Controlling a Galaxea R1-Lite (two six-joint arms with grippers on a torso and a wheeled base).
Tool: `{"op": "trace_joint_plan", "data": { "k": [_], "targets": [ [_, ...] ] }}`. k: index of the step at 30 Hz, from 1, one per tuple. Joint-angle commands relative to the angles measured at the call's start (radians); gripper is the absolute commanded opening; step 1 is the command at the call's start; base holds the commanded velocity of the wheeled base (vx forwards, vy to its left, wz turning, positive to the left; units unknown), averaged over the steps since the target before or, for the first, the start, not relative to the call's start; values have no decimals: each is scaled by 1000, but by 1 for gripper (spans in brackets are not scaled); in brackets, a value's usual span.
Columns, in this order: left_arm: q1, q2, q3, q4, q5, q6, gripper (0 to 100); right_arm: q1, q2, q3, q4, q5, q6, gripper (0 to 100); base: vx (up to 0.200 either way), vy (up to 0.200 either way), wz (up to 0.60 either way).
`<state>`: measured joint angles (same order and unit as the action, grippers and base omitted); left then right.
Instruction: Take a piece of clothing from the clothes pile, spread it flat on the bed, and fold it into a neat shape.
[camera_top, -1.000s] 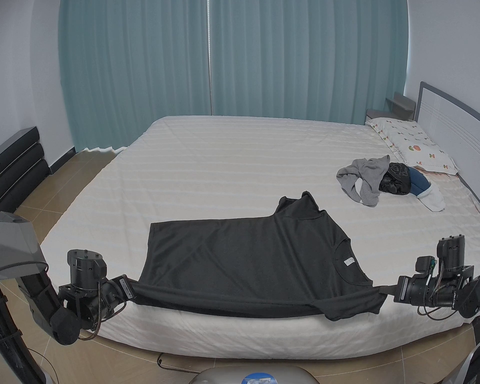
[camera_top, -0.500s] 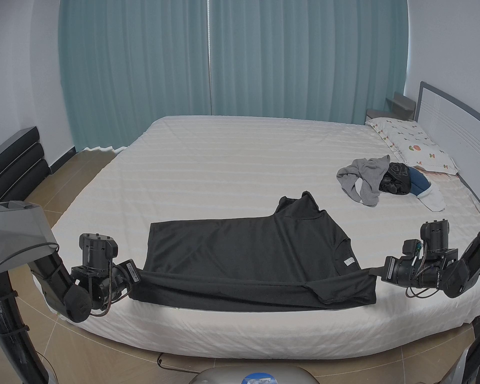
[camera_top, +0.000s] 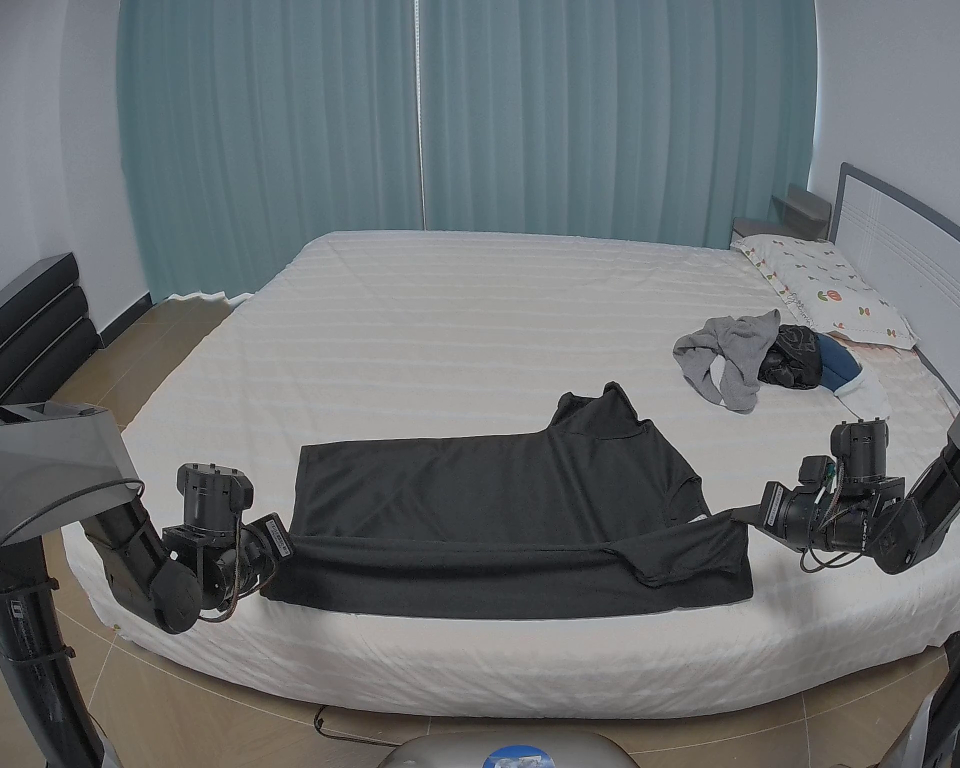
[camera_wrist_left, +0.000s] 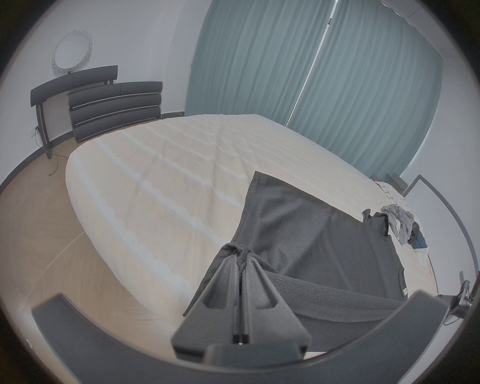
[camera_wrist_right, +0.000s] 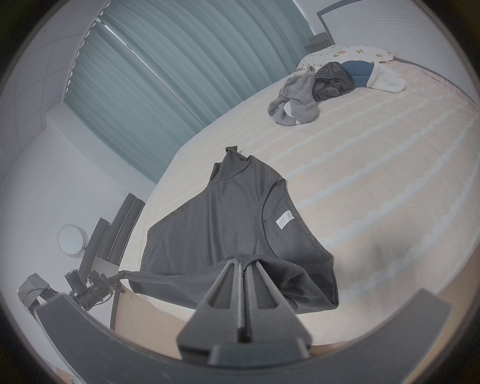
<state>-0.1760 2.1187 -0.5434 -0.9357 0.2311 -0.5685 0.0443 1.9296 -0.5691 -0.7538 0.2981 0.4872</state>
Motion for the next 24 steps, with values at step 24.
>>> {"op": "trace_joint_plan", "data": {
  "k": [24],
  "targets": [
    [7,104,-148,97,-21,-31,0,9,154,-98,-5,-2,1,0,0,0,0]
  ]
}}
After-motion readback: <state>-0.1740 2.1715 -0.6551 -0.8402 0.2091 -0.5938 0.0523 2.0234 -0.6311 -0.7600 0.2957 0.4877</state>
